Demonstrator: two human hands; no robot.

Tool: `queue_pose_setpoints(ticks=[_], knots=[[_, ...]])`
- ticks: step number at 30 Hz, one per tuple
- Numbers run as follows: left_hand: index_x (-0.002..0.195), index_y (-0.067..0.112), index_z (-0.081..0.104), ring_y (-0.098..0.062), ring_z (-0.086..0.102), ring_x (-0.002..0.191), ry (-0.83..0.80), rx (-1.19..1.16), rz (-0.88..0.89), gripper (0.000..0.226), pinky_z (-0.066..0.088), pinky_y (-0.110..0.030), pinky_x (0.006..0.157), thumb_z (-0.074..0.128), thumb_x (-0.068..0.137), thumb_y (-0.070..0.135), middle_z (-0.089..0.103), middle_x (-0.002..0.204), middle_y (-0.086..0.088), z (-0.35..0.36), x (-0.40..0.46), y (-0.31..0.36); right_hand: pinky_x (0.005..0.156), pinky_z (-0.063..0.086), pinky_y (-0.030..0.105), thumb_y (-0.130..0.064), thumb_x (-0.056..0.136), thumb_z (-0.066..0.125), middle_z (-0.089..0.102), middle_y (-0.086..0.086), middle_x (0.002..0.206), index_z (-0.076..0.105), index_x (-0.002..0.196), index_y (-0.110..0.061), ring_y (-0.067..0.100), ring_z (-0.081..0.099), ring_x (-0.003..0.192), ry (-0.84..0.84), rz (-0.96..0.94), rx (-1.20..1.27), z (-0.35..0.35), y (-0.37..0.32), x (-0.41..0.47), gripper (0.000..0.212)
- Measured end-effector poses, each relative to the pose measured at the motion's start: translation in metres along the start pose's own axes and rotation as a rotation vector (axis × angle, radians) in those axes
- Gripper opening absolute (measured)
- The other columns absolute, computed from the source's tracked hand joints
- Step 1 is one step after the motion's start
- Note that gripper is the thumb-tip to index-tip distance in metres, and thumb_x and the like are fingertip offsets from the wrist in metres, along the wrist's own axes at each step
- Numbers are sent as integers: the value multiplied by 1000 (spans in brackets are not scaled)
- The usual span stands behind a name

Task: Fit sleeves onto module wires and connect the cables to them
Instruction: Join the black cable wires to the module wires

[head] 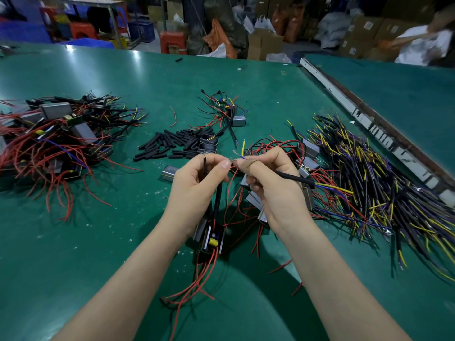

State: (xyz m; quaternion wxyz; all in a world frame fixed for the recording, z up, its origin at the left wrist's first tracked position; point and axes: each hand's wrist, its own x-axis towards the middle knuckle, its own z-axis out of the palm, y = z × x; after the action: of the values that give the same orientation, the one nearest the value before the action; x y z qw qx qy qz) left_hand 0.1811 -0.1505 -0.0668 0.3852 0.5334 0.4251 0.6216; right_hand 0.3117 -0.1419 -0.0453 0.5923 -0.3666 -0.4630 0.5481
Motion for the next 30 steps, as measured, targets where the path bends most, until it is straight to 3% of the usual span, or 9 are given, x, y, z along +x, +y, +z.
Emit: queue_pose_setpoints(ticks=[5, 10, 21, 24, 27, 30], knots=[[84, 21, 68, 0, 55, 64, 17, -1, -22, 10, 41, -9, 62, 62, 90, 14, 63, 64, 11, -1, 1, 1, 50, 38, 13, 0, 73, 71, 62, 3, 67, 57, 57, -24, 8, 46, 55, -51, -1, 39, -1, 2, 1, 31], [84, 20, 68, 1, 56, 63, 24, -46, -50, 11, 42, -9, 61, 62, 89, 12, 63, 63, 11, -1, 1, 3, 49, 37, 13, 3, 78, 70, 60, -4, 61, 58, 57, -26, 5, 45, 51, -64, -17, 29, -1, 3, 1, 38], [85, 12, 67, 3, 57, 60, -8, -139, -96, 6, 42, -7, 59, 62, 87, 9, 64, 62, 9, 0, 0, 7, 50, 38, 14, 1, 80, 70, 60, -4, 61, 56, 65, -19, 6, 48, 52, -10, -18, -27, 1, 5, 1, 28], [83, 11, 65, 5, 51, 53, 4, -57, -75, 8, 38, -5, 55, 60, 89, 8, 60, 58, 13, 2, 0, 6, 57, 43, 16, -5, 80, 71, 61, -9, 63, 58, 71, -21, 6, 52, 59, 14, -135, -139, 0, 10, 2, 23], [80, 12, 64, 4, 49, 56, 44, 14, -66, 11, 39, -8, 58, 60, 90, 6, 59, 58, 14, 1, 0, 4, 66, 46, 24, -20, 79, 70, 65, -9, 75, 60, 75, -33, 9, 59, 70, 29, -311, -399, -1, 19, 0, 17], [78, 14, 64, 2, 49, 59, 88, 89, -88, 14, 41, -11, 61, 60, 89, 7, 58, 62, 12, 0, 2, 2, 71, 48, 29, -7, 82, 70, 66, -9, 87, 64, 83, -30, 18, 61, 78, 0, -742, -736, -5, 28, 2, 23]])
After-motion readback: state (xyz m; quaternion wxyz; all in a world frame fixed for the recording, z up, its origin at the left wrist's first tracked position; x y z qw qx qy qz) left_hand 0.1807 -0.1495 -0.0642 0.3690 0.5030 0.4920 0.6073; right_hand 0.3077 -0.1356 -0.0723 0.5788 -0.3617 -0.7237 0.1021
